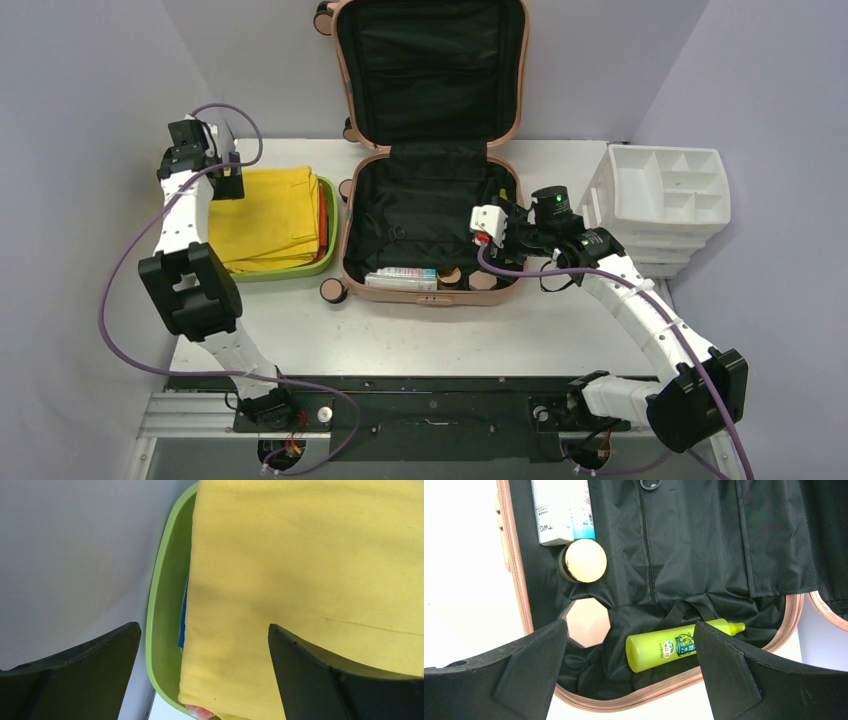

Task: Open, take out, and arrange the luggage
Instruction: Place the clothes in the bin.

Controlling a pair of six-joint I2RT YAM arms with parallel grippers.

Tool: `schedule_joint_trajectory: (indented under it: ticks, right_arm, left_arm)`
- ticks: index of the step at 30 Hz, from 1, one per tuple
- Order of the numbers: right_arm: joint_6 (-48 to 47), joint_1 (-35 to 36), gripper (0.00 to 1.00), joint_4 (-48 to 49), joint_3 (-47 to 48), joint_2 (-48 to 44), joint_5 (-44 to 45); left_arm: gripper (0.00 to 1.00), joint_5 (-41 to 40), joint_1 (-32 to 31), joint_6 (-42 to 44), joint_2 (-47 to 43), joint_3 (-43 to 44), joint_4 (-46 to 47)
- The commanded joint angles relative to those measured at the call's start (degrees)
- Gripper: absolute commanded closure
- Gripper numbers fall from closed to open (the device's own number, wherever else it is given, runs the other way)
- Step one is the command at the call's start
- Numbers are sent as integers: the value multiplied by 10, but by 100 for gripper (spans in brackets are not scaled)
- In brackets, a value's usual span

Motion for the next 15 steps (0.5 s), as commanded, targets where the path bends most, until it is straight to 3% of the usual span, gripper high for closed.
schedule_joint_trajectory:
  ticks: [1, 6, 9, 15]
  right_arm:
    - [-6, 6, 8, 17, 7, -2, -5]
    - [-12, 6, 8, 12, 12, -1, 3]
    - [-18, 6, 8, 2, 19, -3, 7]
    - [-44, 2, 8, -28, 24, -27, 28]
  left_arm:
    - [4, 29, -14, 4, -79, -28, 65]
    - [2, 59, -99, 45, -91, -78, 95]
    - [14, 69, -140, 46, -54, -73, 93]
    - [43, 64, -163, 58, 23, -60, 99]
